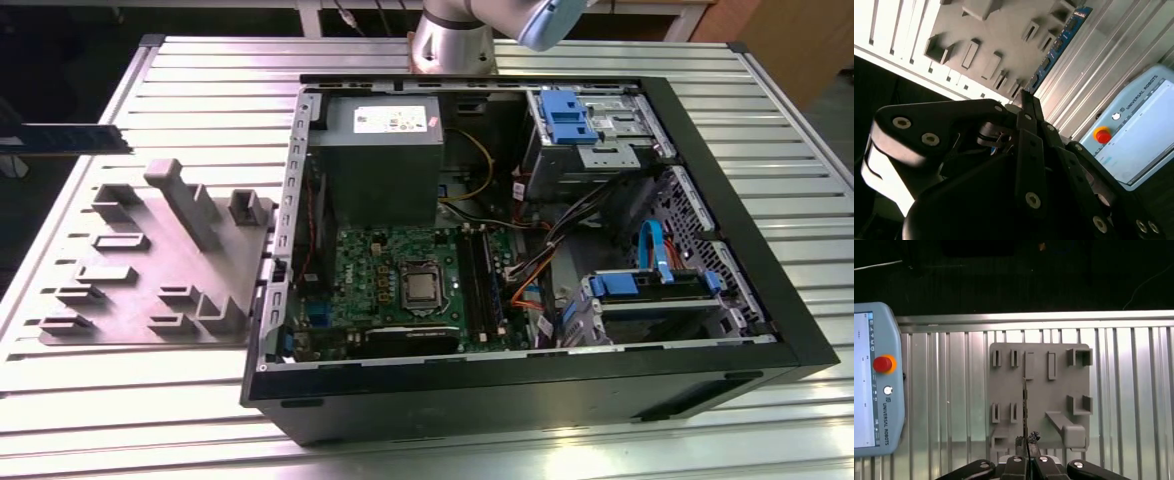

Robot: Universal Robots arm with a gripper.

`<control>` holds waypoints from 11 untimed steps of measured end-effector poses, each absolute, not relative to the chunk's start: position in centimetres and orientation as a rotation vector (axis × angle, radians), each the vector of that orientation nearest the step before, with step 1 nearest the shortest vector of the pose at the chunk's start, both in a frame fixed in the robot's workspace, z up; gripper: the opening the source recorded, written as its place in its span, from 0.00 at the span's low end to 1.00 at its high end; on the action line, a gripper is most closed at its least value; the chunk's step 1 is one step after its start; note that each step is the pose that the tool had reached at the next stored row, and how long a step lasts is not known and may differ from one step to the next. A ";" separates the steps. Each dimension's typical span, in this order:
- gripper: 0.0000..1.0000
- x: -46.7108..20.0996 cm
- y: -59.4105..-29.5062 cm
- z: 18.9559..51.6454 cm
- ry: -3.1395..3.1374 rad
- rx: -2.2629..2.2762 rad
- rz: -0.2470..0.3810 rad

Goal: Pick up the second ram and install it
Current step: 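Pick up the second ram and move it above second insertion slot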

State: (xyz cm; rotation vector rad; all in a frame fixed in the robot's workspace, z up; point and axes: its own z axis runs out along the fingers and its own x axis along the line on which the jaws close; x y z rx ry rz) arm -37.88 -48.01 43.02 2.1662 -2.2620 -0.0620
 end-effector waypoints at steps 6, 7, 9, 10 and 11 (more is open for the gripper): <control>0.11 -35.2 -48.0 43.0 -2.262 2.166 -0.062; 0.11 -34.7 -48.0 43.0 -2.262 2.166 -0.062; 0.11 -33.8 -48.0 43.0 -2.262 2.166 -0.062; 0.11 -33.3 -48.0 43.0 -2.262 2.166 -0.062; 0.11 -32.9 -48.0 43.0 -2.262 2.166 -0.062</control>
